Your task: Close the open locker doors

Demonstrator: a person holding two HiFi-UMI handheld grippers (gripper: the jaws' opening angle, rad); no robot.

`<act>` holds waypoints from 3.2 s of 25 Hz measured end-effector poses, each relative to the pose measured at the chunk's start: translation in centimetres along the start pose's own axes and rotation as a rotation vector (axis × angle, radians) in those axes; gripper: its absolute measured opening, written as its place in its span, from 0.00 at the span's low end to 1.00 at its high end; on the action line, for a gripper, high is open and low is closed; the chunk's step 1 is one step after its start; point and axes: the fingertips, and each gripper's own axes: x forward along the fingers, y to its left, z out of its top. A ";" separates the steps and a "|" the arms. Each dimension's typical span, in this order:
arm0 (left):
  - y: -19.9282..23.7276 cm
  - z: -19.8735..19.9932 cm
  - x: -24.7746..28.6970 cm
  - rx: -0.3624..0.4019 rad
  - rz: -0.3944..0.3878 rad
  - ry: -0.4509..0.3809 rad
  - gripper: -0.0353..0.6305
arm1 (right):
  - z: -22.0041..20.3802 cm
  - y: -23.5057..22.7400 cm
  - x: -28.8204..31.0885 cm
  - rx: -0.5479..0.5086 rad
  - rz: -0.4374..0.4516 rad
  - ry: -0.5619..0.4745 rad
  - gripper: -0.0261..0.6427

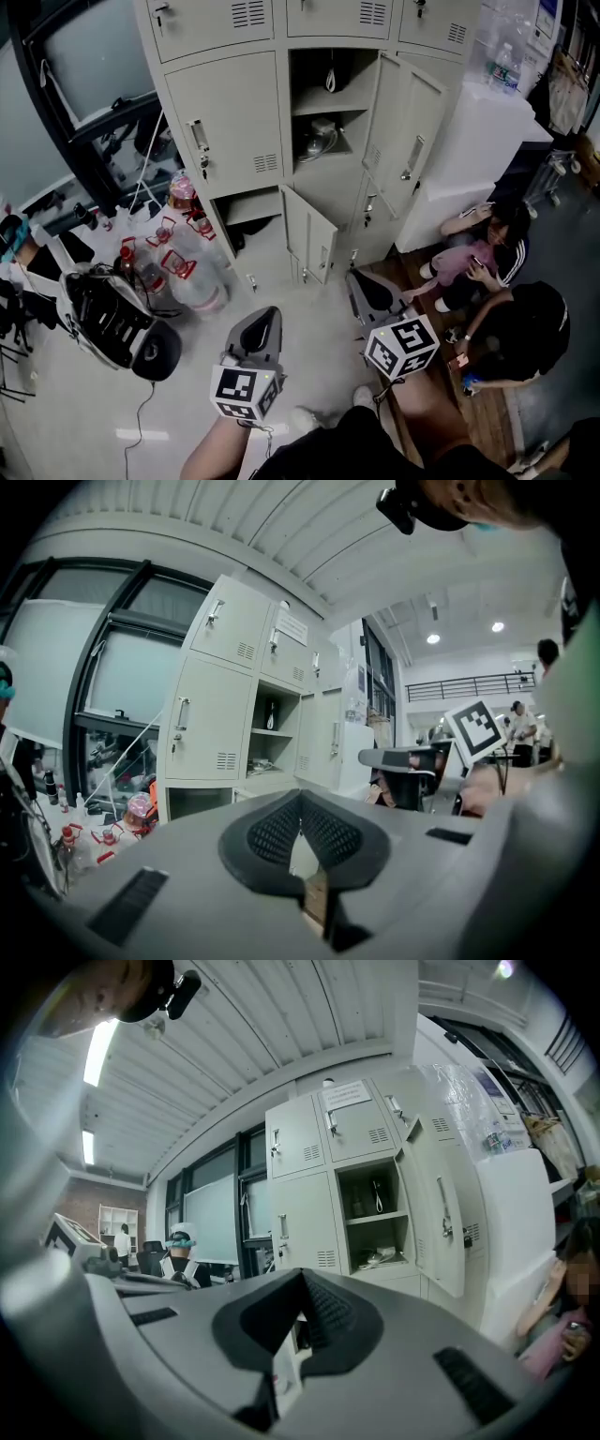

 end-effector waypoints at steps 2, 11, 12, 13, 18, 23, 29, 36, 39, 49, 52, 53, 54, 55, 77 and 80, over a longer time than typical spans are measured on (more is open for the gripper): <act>0.2 -0.2 0.2 -0.004 -0.002 0.000 0.06 | -0.2 -0.1 0.3 0.001 -0.004 0.003 0.04; 0.8 -1.1 2.8 -0.017 0.003 0.018 0.06 | -0.4 -2.8 2.8 0.008 -0.009 0.013 0.04; 0.7 -1.2 3.3 -0.019 0.004 0.019 0.06 | -0.4 -3.3 3.1 0.009 -0.008 0.015 0.04; 0.6 -1.3 3.9 -0.020 0.005 0.020 0.06 | -0.5 -3.9 3.5 0.010 -0.006 0.017 0.04; 0.3 -1.6 7.5 -0.032 0.010 0.045 0.06 | -0.5 -6.9 5.5 0.002 0.010 0.031 0.04; -0.2 -2.3 11.7 -0.049 0.019 0.060 0.06 | -0.9 -10.5 7.5 -0.009 0.022 0.049 0.04; -0.8 -3.4 16.4 -0.062 0.025 0.076 0.06 | -1.6 -14.4 9.5 -0.004 0.037 0.069 0.04; -0.9 -5.2 21.0 -0.077 0.050 0.085 0.06 | -3.3 -17.2 11.4 -0.013 0.074 0.092 0.04; -1.0 -6.5 22.7 -0.081 0.053 0.105 0.06 | -4.2 -18.2 12.2 -0.010 0.089 0.106 0.04; -0.1 -11.2 28.0 -0.075 0.107 0.166 0.24 | -7.9 -20.2 14.9 0.010 0.147 0.175 0.04; 0.6 -12.7 29.7 -0.072 0.137 0.199 0.34 | -8.7 -20.9 15.6 0.019 0.159 0.188 0.04; 0.8 -13.3 30.3 -0.073 0.145 0.210 0.35 | -9.0 -21.0 15.9 0.018 0.164 0.193 0.04; 0.9 -13.9 30.8 -0.076 0.150 0.223 0.35 | -9.3 -21.2 16.1 0.015 0.170 0.198 0.04; 1.0 -14.5 31.4 -0.076 0.156 0.234 0.36 | -9.7 -21.3 16.3 0.011 0.177 0.205 0.04; 4.2 -17.1 36.9 -0.062 0.338 0.264 0.38 | -13.2 -22.1 18.2 -0.001 0.297 0.279 0.04; 4.1 -17.2 36.6 -0.058 0.341 0.270 0.35 | -13.2 -21.9 18.2 -0.004 0.308 0.278 0.04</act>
